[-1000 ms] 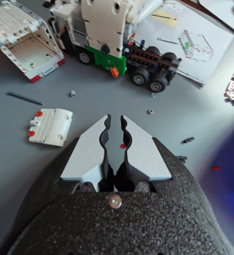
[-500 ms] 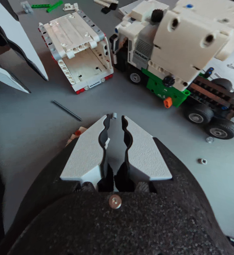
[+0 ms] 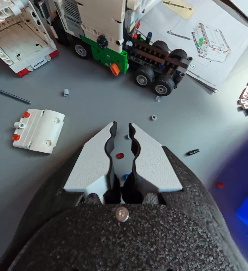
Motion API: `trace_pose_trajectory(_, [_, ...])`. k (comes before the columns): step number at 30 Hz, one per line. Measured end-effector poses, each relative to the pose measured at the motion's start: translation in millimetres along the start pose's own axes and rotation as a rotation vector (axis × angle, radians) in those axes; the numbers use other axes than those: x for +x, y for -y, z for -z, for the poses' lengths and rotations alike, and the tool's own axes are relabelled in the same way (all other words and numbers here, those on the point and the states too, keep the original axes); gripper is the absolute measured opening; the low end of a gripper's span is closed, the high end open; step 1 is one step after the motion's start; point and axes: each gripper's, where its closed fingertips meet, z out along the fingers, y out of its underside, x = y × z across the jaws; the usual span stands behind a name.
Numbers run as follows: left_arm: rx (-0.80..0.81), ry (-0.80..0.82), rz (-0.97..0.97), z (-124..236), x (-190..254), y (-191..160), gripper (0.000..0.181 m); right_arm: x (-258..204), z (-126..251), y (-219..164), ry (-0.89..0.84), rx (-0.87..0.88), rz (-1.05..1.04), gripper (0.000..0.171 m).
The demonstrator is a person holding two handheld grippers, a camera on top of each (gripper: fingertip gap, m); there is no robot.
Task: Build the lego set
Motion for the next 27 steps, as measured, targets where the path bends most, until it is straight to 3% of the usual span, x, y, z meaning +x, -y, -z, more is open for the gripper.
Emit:
trace_pose_trajectory(7, [-0.03,0.001,-0.03,-5,2,-2,0.022,11,-3,-12,-0.071,-0.037,-0.008,0.016])
trace_pose_trajectory(11, [-0.033,0.005,-0.023,-4,2,-3,0.022,11,-3,-15,-0.066,-0.046,-0.014,0.001])
trace_pose_trajectory(14, [-0.035,0.016,-0.026,-3,1,-3,0.022,5,3,-19,-0.042,-0.077,-0.003,0.0])
trace_pose_trajectory(23, [-0.021,0.011,-0.039,-3,4,-1,0.022,-74,8,1,0.168,0.007,0.05,0.002])
trace_pose_trajectory(27, [-0.021,0.012,-0.045,-1,6,-3,0.022,-18,13,-8,-0.115,-0.022,0.021,0.007])
